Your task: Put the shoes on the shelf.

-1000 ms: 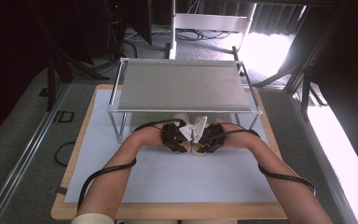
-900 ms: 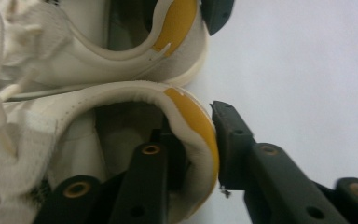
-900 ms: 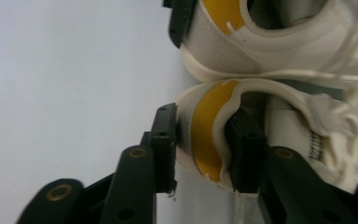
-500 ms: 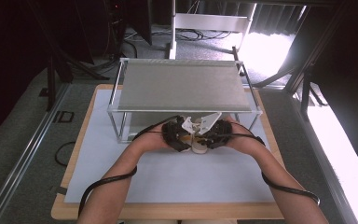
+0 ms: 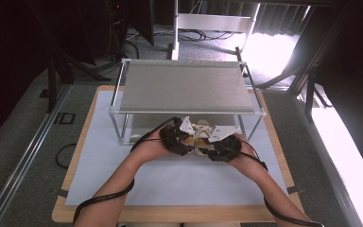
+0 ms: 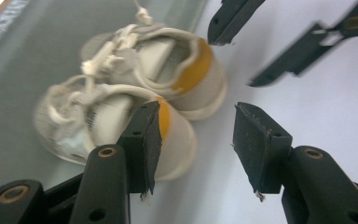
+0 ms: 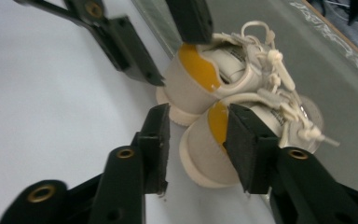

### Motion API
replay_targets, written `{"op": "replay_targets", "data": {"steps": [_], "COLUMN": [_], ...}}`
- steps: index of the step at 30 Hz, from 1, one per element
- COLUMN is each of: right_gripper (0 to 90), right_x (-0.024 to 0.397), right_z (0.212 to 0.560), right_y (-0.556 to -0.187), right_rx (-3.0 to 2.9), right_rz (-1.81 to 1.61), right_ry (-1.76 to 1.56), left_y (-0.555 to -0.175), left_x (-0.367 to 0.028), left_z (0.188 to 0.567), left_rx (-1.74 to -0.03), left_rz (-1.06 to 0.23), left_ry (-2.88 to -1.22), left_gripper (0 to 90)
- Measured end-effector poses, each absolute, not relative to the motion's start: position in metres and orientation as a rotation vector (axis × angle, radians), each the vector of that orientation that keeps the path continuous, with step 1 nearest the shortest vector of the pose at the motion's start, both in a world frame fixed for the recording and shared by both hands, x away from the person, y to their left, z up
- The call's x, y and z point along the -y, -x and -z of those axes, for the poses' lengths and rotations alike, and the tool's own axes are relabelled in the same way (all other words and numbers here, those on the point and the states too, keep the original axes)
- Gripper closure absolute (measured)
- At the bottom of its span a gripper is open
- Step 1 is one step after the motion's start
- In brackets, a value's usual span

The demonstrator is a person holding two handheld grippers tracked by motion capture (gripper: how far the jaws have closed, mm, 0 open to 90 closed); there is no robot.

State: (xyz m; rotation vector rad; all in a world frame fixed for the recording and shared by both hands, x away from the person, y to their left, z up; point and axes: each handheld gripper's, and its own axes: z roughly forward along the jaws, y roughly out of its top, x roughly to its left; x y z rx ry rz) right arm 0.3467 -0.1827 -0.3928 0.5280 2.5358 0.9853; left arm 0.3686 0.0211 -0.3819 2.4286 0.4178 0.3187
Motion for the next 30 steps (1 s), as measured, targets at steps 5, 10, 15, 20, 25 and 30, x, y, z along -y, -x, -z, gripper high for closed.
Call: {"op": "replay_targets", "data": {"steps": [5, 10, 15, 20, 25, 30], "right_gripper": [79.6, 90.0, 90.0, 90.0, 90.0, 90.0], "right_x": [0.187, 0.188, 0.188, 0.19, 0.188, 0.189], "right_z": [0.404, 0.419, 0.433, 0.438, 0.44, 0.441], "right_y": [-0.337, -0.334, -0.333, -0.341, -0.344, -0.35], "right_rx": [-2.479, -2.442, -2.413, -2.359, -2.325, -2.316], "right_rz": [-0.964, -0.966, -0.963, -1.009, -0.972, -0.982], "right_ry": [-0.603, -0.717, -0.792, -0.91, -0.928, -0.945], "left_y": [-0.36, -0.355, -0.355, -0.358, -0.363, -0.368], "left_x": [-0.028, -0.032, -0.033, -0.025, -0.022, -0.019], "left_z": [0.39, 0.402, 0.408, 0.422, 0.428, 0.429], "left_rx": [-0.503, -0.547, -0.594, -0.622, -0.636, -0.624], "left_rz": [-0.322, -0.334, -0.367, -0.423, -0.429, -0.462], "left_ry": [-2.38, -2.384, -2.368, -2.418, -2.419, -2.426], "left_gripper": [56.9, 69.9, 84.3, 89.3, 89.3, 89.3]}}
